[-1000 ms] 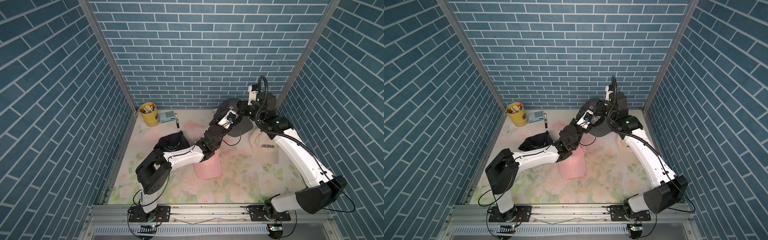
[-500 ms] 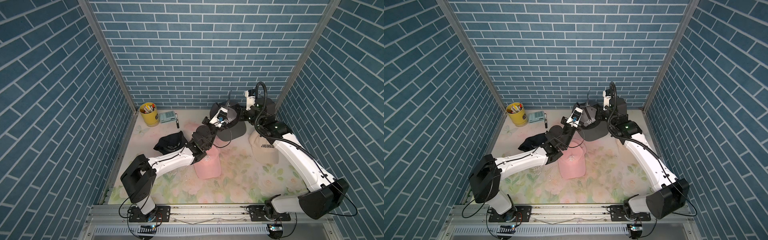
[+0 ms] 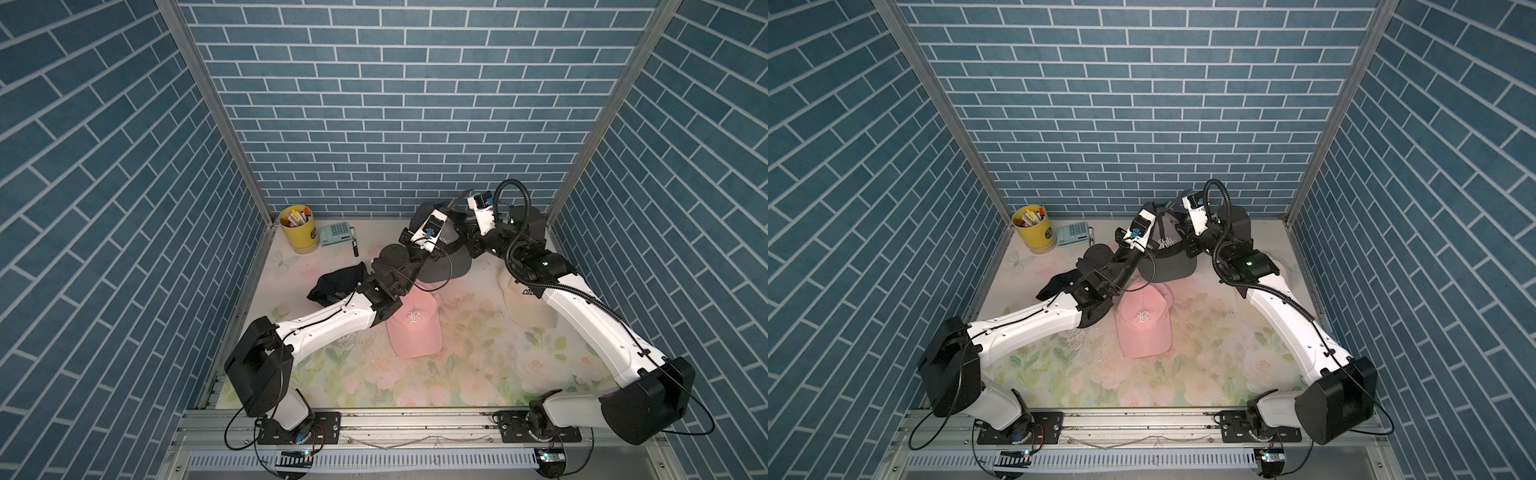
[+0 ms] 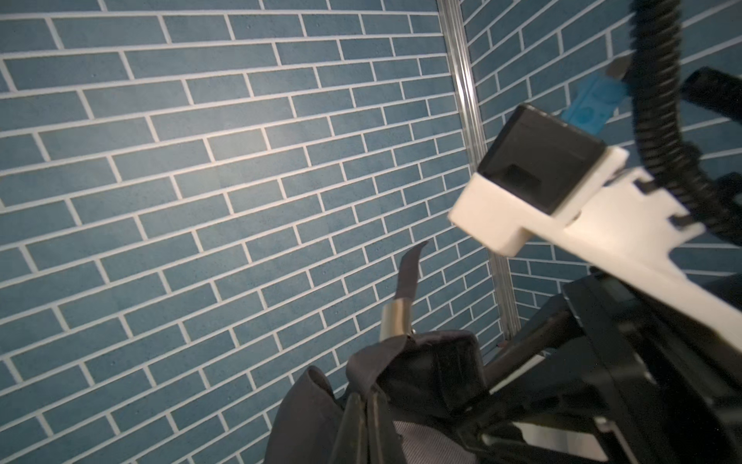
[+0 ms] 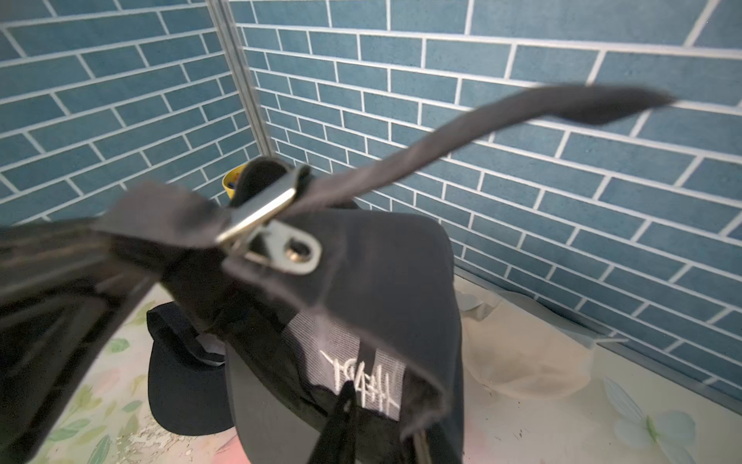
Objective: Open the adjustable buckle of the baseball cap
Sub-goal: Place the baseball cap at the center of the board.
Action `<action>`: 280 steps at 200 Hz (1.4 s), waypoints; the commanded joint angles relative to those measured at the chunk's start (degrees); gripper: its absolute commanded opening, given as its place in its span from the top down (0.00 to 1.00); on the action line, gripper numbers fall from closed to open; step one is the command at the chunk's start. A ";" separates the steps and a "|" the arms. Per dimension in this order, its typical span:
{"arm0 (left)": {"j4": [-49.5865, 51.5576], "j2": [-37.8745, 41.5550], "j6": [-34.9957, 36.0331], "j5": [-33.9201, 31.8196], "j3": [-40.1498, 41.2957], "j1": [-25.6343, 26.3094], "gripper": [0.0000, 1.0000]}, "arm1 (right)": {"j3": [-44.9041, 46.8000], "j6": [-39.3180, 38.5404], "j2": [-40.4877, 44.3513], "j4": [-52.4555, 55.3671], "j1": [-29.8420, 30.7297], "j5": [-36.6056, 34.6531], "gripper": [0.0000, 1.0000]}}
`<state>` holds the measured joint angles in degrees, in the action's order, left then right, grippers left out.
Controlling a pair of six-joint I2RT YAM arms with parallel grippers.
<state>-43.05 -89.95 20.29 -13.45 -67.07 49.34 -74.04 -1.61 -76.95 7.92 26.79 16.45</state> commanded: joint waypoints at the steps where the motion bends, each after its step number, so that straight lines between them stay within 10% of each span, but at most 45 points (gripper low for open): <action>1: 1.87 1.53 -1.08 2.94 -0.99 -0.30 1.00 | -0.40 -5.98 1.25 -4.95 0.54 1.64 0.73; 155: 6.05 0.55 -2.17 4.95 -4.63 -0.30 1.00 | -0.26 -14.48 2.91 -0.32 0.73 -8.14 0.50; 280: 8.59 -0.79 -3.73 6.66 -6.41 -0.30 1.00 | 0.99 -10.34 0.37 -8.52 0.75 -4.80 0.75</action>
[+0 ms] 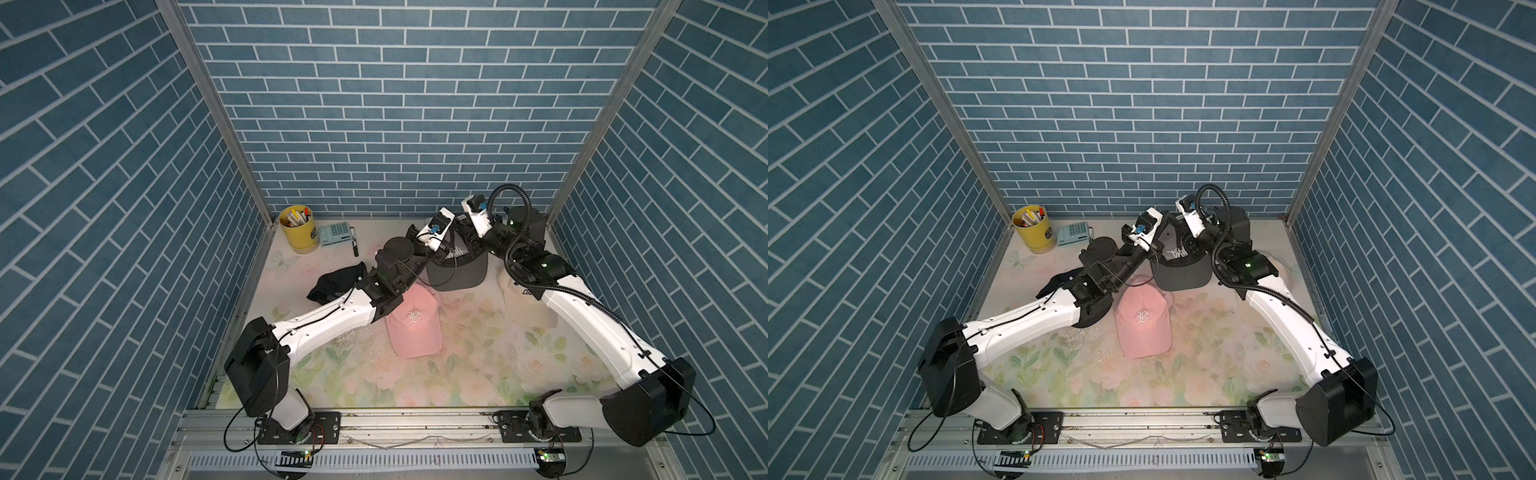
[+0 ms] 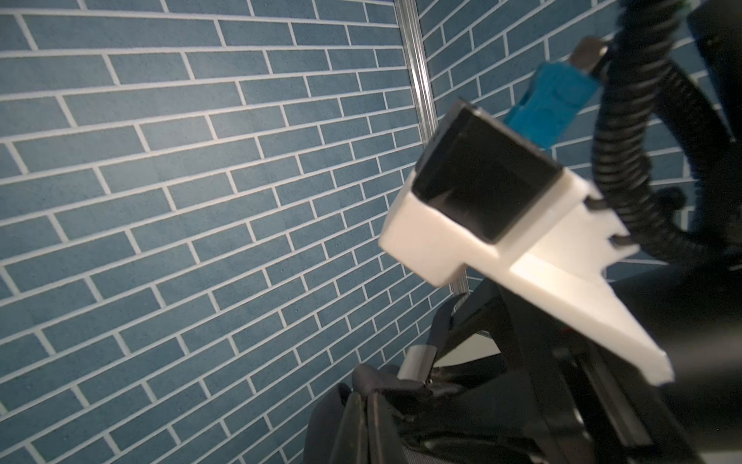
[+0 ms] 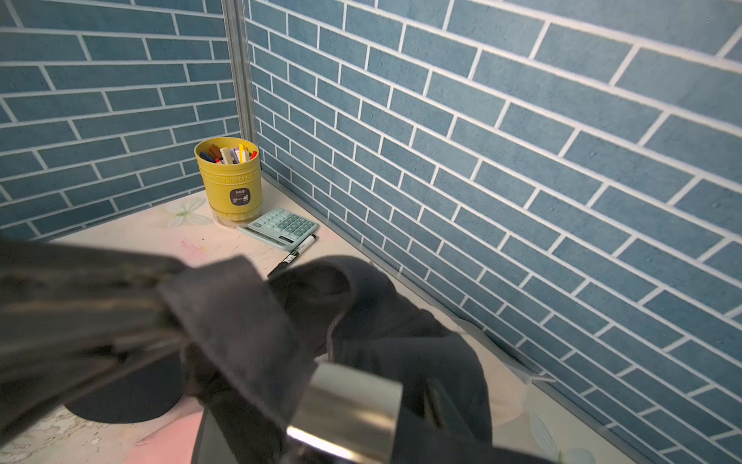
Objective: Open the adjustable buckle of the baseball cap
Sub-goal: Place the baseball cap at the center of the board.
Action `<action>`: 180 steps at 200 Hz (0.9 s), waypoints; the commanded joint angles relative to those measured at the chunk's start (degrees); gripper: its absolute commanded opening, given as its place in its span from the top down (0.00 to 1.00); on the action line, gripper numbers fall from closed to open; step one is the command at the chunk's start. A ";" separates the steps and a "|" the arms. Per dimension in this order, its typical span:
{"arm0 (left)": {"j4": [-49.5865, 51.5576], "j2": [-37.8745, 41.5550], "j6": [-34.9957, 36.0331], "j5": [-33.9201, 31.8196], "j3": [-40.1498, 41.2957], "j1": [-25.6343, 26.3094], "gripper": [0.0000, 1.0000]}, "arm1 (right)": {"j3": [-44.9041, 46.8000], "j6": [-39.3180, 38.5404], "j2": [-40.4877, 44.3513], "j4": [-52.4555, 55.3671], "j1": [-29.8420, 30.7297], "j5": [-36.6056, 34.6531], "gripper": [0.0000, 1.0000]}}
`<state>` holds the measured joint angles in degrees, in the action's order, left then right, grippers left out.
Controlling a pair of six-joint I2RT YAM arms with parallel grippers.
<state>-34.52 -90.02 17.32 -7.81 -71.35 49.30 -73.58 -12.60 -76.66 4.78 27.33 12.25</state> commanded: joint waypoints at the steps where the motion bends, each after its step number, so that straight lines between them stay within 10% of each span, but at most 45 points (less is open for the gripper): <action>1: 0.11 -0.75 -0.74 0.99 -2.17 -0.26 1.00 | 0.54 0.65 0.10 -5.43 0.19 -0.67 0.76; 51: 2.93 -1.56 -0.58 1.76 -3.16 -0.30 1.00 | 1.20 1.94 0.11 -6.67 0.18 -4.97 1.00; 180: 4.89 2.70 -3.99 -1.59 6.34 -1.25 1.00 | -1.12 12.84 -1.73 -6.31 -0.78 -19.99 1.00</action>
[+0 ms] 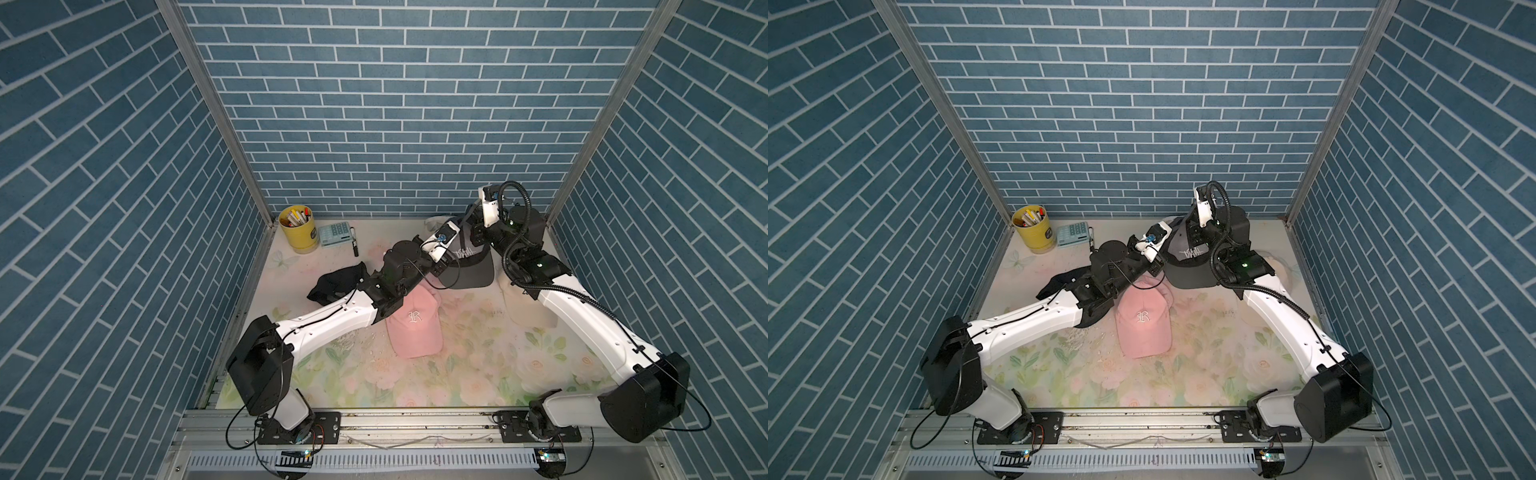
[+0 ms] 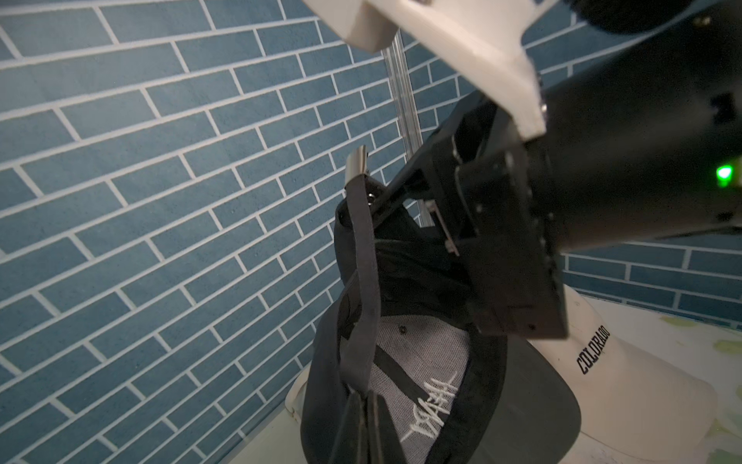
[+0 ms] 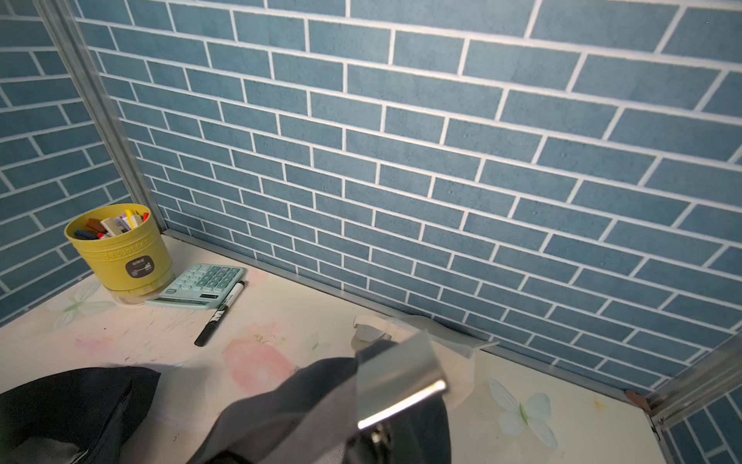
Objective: Open the adjustable buckle of the baseball cap
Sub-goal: Place the baseball cap at the center of the board.
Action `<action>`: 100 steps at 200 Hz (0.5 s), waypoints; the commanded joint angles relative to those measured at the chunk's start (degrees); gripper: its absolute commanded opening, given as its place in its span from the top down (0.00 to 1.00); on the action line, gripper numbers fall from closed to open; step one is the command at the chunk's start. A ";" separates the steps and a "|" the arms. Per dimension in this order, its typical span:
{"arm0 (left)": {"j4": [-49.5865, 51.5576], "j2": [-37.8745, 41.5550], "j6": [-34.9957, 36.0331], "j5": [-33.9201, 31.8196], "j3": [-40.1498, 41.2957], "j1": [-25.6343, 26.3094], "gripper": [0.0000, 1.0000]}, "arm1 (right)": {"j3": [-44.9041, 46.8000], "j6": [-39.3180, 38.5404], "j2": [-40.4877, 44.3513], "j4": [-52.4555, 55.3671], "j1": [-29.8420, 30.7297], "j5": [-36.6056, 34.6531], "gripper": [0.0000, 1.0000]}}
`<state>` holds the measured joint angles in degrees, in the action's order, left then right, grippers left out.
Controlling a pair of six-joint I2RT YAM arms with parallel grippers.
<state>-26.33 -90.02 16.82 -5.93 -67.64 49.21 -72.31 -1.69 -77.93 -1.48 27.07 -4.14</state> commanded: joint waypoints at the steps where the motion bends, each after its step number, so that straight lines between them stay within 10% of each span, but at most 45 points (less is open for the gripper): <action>1: -3.52 2.72 -3.83 -3.60 2.79 -1.28 1.00 | -2.44 1.95 -0.47 0.00 -0.52 -3.73 1.00; 28: -7.29 2.32 -12.77 -2.92 3.67 -5.61 0.95 | -3.54 2.81 -0.72 3.23 -0.89 -5.99 1.00; 56: -1.97 -1.99 -17.23 -2.03 -2.64 -7.77 0.30 | -5.90 6.33 -1.50 8.50 -0.89 -8.54 1.00; 100: -4.70 1.44 -17.32 1.97 2.50 -7.02 0.14 | -13.44 19.13 -4.89 19.44 1.06 -21.95 1.00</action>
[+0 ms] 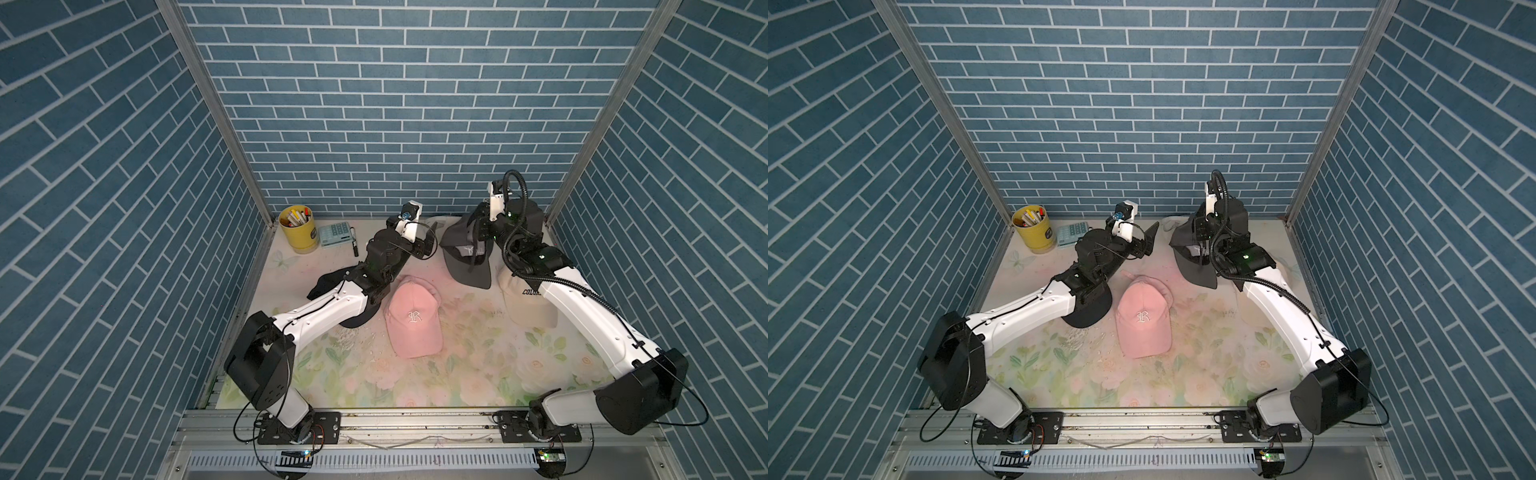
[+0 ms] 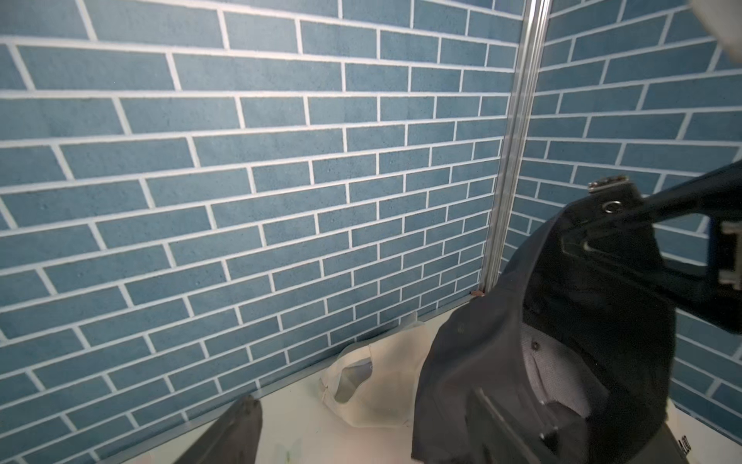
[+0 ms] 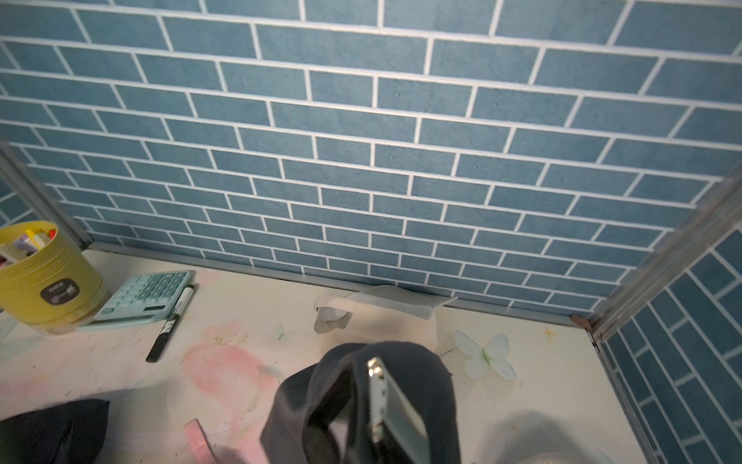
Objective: Open the adjustable buckle of the baseball cap
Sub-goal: Place the baseball cap at the center of the board.
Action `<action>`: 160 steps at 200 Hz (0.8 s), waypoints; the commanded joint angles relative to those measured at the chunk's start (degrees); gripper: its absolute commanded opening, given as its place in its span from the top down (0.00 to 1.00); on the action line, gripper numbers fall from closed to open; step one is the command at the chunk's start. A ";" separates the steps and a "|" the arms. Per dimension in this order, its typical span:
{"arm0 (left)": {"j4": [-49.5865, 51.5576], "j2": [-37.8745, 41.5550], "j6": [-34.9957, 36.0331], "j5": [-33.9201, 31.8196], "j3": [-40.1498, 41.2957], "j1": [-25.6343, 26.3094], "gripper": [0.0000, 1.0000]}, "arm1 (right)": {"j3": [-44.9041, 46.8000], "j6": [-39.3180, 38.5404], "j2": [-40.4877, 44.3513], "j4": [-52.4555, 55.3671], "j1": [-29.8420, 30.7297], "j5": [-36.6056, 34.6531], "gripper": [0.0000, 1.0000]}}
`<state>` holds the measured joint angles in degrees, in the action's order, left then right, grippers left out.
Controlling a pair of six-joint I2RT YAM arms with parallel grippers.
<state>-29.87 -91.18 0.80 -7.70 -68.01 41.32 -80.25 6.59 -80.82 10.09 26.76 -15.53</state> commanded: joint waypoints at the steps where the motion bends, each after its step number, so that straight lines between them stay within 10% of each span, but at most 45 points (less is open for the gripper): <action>1: -1.16 2.72 -1.22 4.18 3.01 0.87 0.14 | -5.65 11.14 -2.12 8.21 1.45 -10.92 1.00; 100: -12.36 -4.78 -3.32 23.93 8.05 10.56 0.15 | -25.57 31.81 -10.86 34.82 9.97 -38.54 1.00; 160: -18.40 -12.22 -1.04 9.38 6.02 14.84 0.14 | -26.53 37.40 -11.52 37.86 13.18 -42.76 1.00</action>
<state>-42.46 -101.86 -1.17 9.32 -60.75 54.94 -106.02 37.93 -92.01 44.93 39.31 -53.23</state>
